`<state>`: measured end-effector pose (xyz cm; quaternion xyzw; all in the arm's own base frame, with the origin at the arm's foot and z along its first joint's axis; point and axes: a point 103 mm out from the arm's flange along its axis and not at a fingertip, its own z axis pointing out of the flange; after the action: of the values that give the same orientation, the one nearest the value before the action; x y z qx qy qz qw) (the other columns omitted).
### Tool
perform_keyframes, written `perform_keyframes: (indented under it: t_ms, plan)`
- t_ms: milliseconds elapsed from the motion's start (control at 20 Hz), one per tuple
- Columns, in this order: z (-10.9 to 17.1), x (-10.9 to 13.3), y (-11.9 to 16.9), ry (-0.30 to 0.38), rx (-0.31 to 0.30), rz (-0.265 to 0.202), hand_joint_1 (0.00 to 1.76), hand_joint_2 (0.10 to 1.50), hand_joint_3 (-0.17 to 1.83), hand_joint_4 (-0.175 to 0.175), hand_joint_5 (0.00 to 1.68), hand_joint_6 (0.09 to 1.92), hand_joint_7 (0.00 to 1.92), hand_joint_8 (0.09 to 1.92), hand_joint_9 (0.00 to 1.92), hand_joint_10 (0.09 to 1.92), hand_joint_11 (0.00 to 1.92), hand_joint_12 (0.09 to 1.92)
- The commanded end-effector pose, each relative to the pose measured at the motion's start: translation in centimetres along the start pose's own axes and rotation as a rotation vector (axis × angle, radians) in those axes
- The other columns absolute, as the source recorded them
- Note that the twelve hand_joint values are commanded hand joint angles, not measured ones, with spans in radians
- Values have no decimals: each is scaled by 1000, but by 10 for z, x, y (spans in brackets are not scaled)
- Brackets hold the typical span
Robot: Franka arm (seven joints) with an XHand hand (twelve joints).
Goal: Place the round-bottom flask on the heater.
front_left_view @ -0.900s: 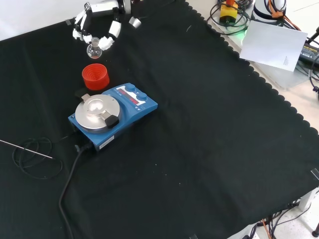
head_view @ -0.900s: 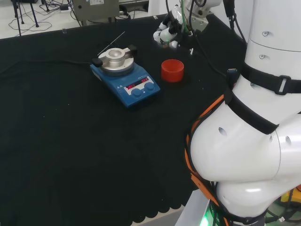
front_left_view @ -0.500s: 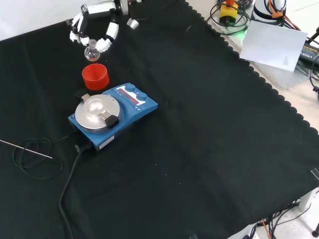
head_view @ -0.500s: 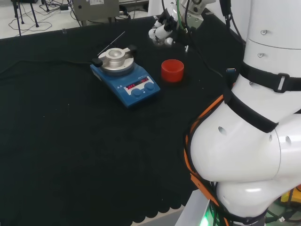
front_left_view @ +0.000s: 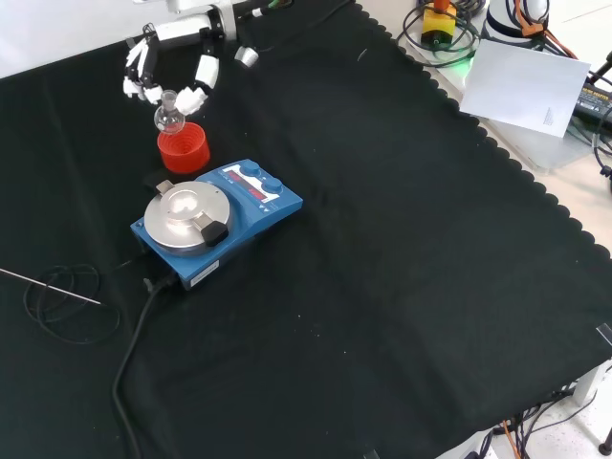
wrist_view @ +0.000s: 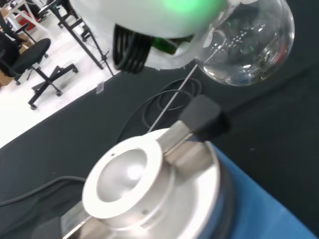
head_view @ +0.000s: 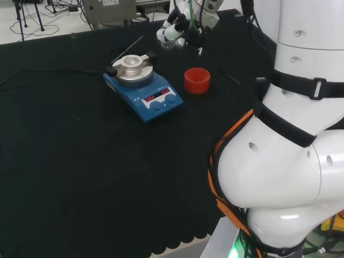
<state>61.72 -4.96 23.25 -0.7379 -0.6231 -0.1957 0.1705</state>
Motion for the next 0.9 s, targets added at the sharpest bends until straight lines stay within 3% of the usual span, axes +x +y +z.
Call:
perform_keyframes:
  t_ms: [50, 900]
  plan:
    - [22, 27, 5, 25, 61, -25, 1182, 597, 805, -90, 1238, 801, 614, 607, 805, 548, 455, 1270]
    - [63, 57, 18, 144, 155, -14, 1179, 597, 806, -75, 1237, 804, 615, 607, 798, 549, 451, 1273]
